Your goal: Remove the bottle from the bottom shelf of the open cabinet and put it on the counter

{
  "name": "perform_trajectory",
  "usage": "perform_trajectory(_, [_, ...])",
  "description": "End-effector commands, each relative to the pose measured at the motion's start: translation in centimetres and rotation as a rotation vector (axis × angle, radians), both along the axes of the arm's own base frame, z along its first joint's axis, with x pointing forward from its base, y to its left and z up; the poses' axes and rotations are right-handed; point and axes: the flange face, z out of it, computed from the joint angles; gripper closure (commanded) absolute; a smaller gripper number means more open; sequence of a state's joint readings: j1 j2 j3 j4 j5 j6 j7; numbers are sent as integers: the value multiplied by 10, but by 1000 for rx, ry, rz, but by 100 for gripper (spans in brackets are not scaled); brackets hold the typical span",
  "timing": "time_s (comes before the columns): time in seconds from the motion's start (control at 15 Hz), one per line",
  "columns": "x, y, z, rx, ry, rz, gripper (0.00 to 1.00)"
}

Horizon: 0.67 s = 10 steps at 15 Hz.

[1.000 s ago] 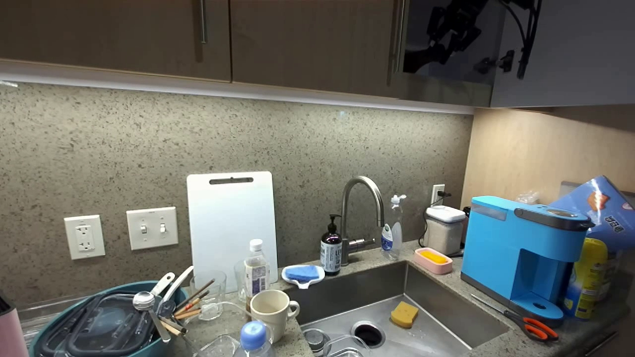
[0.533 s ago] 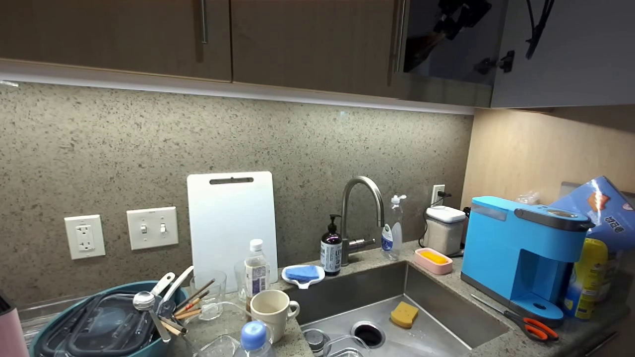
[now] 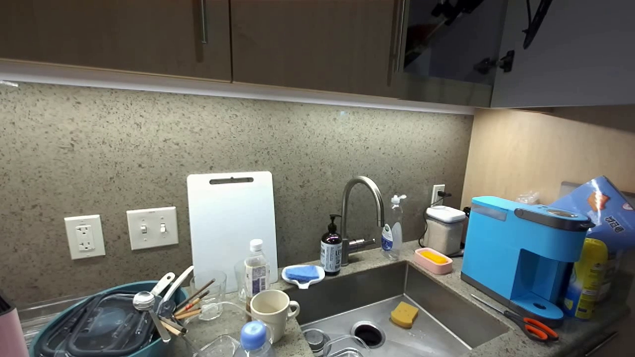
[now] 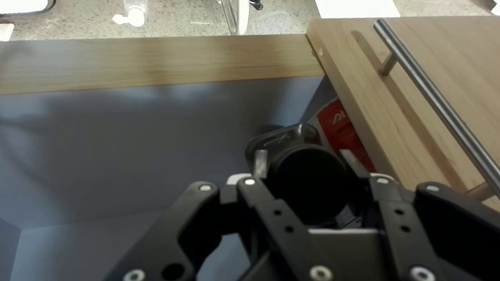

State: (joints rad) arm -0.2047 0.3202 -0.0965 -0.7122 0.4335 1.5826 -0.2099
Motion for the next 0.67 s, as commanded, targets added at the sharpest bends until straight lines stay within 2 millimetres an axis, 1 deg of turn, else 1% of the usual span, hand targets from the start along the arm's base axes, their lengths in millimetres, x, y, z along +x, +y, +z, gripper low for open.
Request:
perform_trajectory(0.0, [1, 0, -1, 0, 1, 0, 53])
perform_trajectory(0.13, [1, 0, -1, 0, 2, 0, 53])
perform_trajectory(0.2, [1, 0, -1, 0, 2, 0, 78])
perform_trajectory(0.6, [-11, -3, 15, 14, -44, 13, 78])
